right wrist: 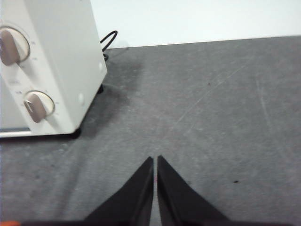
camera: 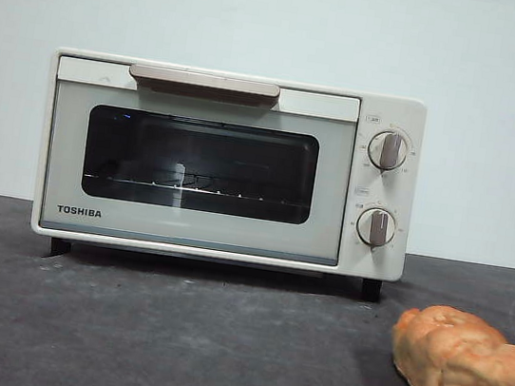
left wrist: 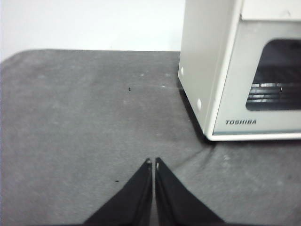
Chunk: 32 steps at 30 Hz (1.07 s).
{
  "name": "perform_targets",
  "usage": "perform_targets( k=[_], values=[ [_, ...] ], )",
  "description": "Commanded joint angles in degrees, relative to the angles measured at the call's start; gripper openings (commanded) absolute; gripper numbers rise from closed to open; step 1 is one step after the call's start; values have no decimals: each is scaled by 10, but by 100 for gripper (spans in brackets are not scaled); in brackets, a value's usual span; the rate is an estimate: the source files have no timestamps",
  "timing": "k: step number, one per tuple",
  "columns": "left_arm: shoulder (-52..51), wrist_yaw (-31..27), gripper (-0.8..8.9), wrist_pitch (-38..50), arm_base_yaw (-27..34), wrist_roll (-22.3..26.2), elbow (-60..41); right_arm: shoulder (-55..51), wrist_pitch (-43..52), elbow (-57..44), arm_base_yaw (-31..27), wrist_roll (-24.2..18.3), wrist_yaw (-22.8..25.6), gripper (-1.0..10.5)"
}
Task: The left arm flap open the oven, the right arm pick bread and place it into oven, the left arm flap close the oven
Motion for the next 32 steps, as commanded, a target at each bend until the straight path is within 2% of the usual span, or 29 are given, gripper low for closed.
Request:
perform_targets(
  k=[1, 3, 6, 12, 16, 22, 27, 32],
  values=[
    [-1, -1, 19, 10, 1, -135, -12, -2, 4, -4, 0, 49, -4, 8],
    [-1, -1, 19, 9, 1, -188, -12, -2, 4, -4, 0, 65, -3, 8],
    [-1, 3, 19, 5, 1, -224, -9, -2, 4, -2, -1, 72, -5, 8],
    [0, 20, 18, 3, 1, -267, 21, -2, 4, 21, -1, 104, -12, 8],
    [6, 20, 18, -16, 1, -276, 62, -1, 4, 56, -1, 106, -10, 8],
    [49, 21, 18, -79, 1, -264, 149, 12, -9, 127, -1, 106, -10, 8],
    [108, 48, 18, -130, 1, -210, 233, 64, -60, 210, -1, 99, -18, 8],
    [183, 110, 18, -195, 1, -143, 317, 141, -135, 297, 0, 58, -71, 8]
  ],
)
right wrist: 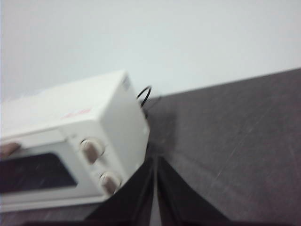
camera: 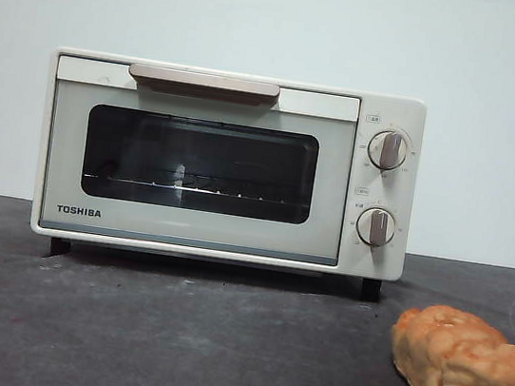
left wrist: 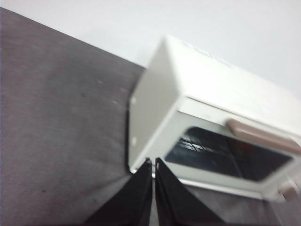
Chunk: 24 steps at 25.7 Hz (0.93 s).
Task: The left arm flap open the oven, the right arm pick bread and place it into oven, the left arm flap close the oven
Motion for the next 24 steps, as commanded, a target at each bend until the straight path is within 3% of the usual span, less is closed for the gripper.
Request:
perform_targets(
  k=[1, 7, 15, 23, 24],
  values=[
    [47, 37, 18, -42, 1, 69, 51, 49, -46, 52, 0, -41, -34, 8],
    [137, 91, 17, -141, -1, 150, 134, 147, -175, 155, 0, -108, -84, 8],
    [196, 136, 17, -232, -15, 197, 190, 239, -326, 236, 7, -181, -138, 8],
    [195, 141, 17, -259, -20, 206, 191, 254, -349, 239, 27, -190, -138, 13],
    [195, 141, 17, -259, -20, 206, 191, 254, -349, 239, 27, -190, -138, 52]
  ],
)
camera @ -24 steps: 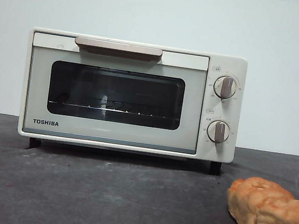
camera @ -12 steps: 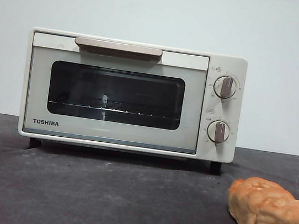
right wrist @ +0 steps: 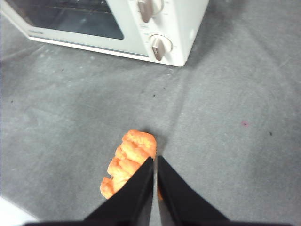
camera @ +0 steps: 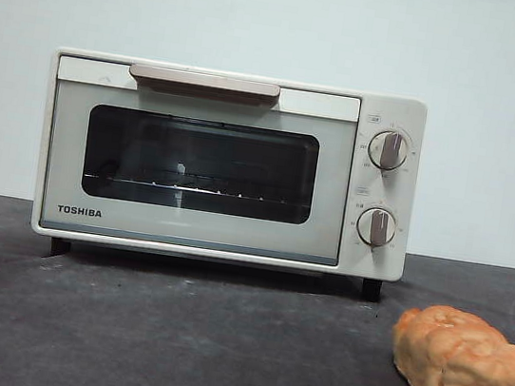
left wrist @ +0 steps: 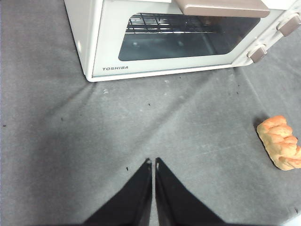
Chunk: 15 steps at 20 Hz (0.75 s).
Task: The left arm flap open the oven, the right arm pick bread and place it into oven, the left arm flap close the oven
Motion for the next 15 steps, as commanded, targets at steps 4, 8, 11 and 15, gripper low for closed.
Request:
perform_targets(
  k=[4, 8, 11, 15],
  values=[
    [3, 5, 17, 5, -1, 11, 11, 2, 7, 11, 1, 8, -3, 405],
    [3, 5, 17, 6, -1, 11, 11, 3, 8, 11, 6, 22, -4, 420],
    [3, 5, 17, 6, -1, 11, 11, 20, 7, 11, 26, 42, -10, 420],
    [3, 5, 17, 6, -1, 11, 11, 57, 14, 6, 76, 71, -13, 420]
  ],
)
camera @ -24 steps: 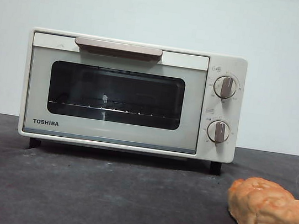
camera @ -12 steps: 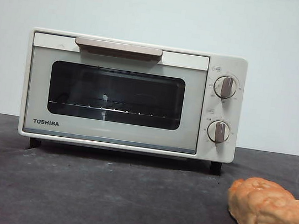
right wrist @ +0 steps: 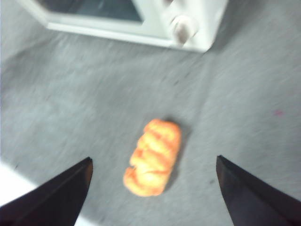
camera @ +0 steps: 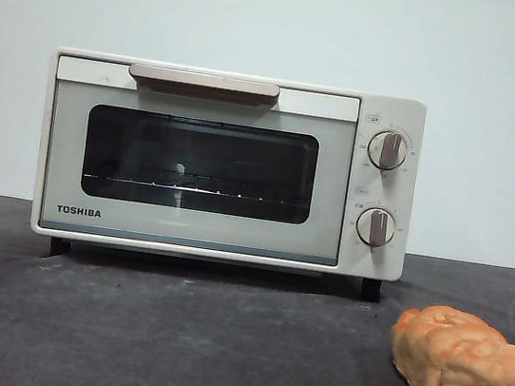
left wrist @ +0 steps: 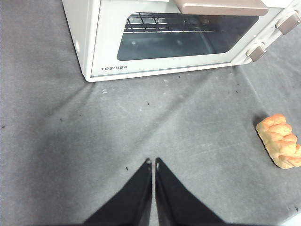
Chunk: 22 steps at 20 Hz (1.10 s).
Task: The left arm flap open the oven, the right arm pick bread and place it into oven, the left arm flap close the oven
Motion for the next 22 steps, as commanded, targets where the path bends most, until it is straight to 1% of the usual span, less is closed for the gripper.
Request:
perform_targets(
  k=[1, 3, 8, 11, 14, 15, 18, 22],
  values=[
    [3, 3, 17, 7, -1, 7, 11, 19, 28, -5, 31, 36, 3, 420],
    [3, 3, 17, 6, -1, 7, 11, 22, 78, -42, 65, 72, 9, 420],
    [3, 3, 17, 7, -1, 7, 11, 24, 195, -156, 169, 155, 87, 420],
    [3, 3, 17, 6, -1, 7, 11, 38, 243, -205, 233, 191, 168, 436],
    [3, 3, 17, 6, -1, 7, 11, 73, 285, -229, 275, 213, 211, 443],
    [3, 3, 17, 6, -1, 7, 11, 89, 303, -233, 284, 217, 216, 443],
    [3, 3, 17, 6, -1, 7, 11, 141, 343, -233, 299, 226, 255, 445],
    [3, 3, 17, 6, -1, 7, 11, 210, 398, -233, 301, 227, 258, 446]
  ],
)
